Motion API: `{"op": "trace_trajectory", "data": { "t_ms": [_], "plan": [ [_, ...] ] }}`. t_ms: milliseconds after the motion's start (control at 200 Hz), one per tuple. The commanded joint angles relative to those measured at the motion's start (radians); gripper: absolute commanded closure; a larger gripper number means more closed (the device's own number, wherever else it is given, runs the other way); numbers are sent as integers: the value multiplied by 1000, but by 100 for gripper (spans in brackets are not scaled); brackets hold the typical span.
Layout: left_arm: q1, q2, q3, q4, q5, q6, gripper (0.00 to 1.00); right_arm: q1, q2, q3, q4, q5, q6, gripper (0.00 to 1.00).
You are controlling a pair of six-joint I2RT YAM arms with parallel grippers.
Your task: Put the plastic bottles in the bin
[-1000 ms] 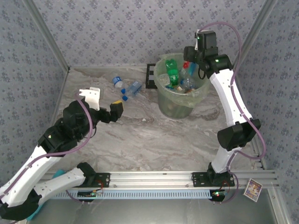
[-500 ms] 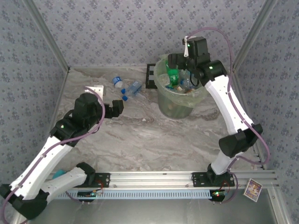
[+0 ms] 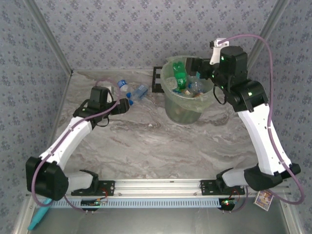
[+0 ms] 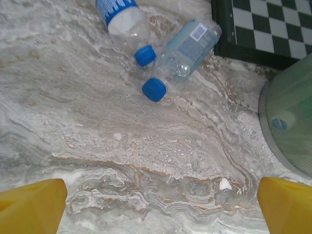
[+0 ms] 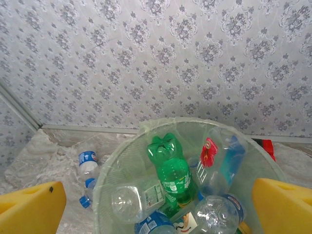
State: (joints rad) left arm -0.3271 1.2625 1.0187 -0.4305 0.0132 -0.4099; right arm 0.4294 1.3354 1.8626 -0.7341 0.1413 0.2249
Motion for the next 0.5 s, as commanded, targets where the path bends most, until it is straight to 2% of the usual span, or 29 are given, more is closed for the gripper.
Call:
{"op": "trace_trajectory", "data": {
  "t_ms": [0,405,495],
  "plan": [
    [9,43,30,65,36,25,0,8,-47,-31,-36,5,24,0],
    [63,220,50,148,83,108,0,12,-116,-71,-66,6,43,0],
    [68,262,54,166,122,122,2,17,-118,-74,-68,2,52,0]
  ]
}}
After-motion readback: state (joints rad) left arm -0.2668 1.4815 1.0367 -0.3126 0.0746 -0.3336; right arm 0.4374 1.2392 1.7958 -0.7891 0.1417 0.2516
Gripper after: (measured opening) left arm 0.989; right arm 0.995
